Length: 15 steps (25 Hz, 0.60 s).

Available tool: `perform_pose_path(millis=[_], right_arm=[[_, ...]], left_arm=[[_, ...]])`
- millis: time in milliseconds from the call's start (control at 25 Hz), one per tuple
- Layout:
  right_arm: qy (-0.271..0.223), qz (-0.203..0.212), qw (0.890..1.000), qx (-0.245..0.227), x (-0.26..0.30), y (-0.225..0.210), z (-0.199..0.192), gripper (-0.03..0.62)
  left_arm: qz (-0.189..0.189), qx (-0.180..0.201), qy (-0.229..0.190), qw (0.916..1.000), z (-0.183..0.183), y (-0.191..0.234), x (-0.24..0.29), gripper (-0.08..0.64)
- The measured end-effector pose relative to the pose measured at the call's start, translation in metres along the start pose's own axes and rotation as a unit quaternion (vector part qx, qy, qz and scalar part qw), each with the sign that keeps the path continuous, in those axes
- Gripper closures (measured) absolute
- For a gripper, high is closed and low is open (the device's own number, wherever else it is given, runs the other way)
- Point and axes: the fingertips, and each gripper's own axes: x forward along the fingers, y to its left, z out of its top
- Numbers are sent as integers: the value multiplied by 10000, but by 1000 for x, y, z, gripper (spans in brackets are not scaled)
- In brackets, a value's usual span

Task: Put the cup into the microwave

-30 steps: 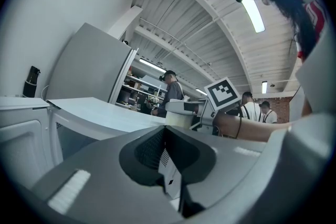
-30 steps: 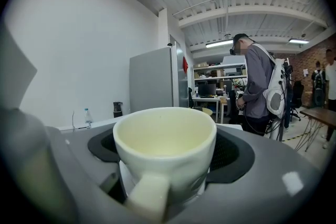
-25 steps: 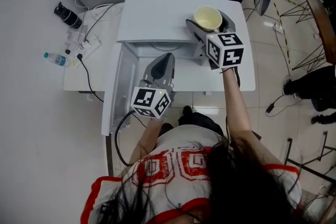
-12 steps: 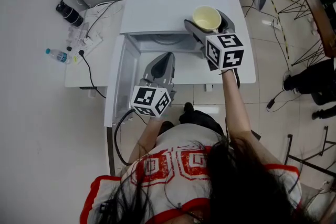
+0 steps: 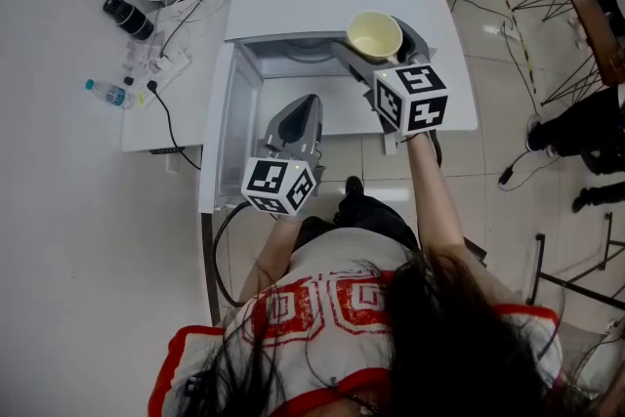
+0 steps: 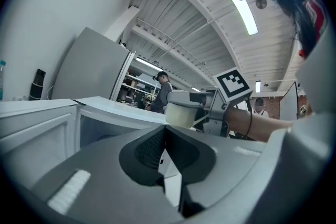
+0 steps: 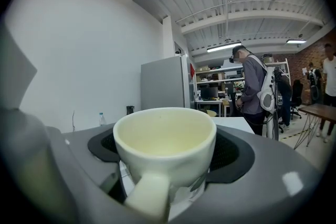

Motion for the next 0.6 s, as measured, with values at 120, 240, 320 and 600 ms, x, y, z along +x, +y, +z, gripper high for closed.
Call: perform_pose_path(millis=[120, 240, 320, 600], right_arm=[[23, 18, 10000, 38, -6, 11, -7, 127], [25, 38, 10000, 75, -12, 22, -13, 127], [19, 47, 9999, 98, -15, 28, -16, 127], [23, 92, 9999, 117, -21, 45, -22, 127]], left_arm=[[16, 6, -13, 10000, -1, -1, -11, 561], [48, 11, -20, 10000, -2, -1, -20, 561], [48, 19, -16, 10000, -2, -1, -25, 561], [51, 37, -14, 10000, -2, -2, -33, 561]])
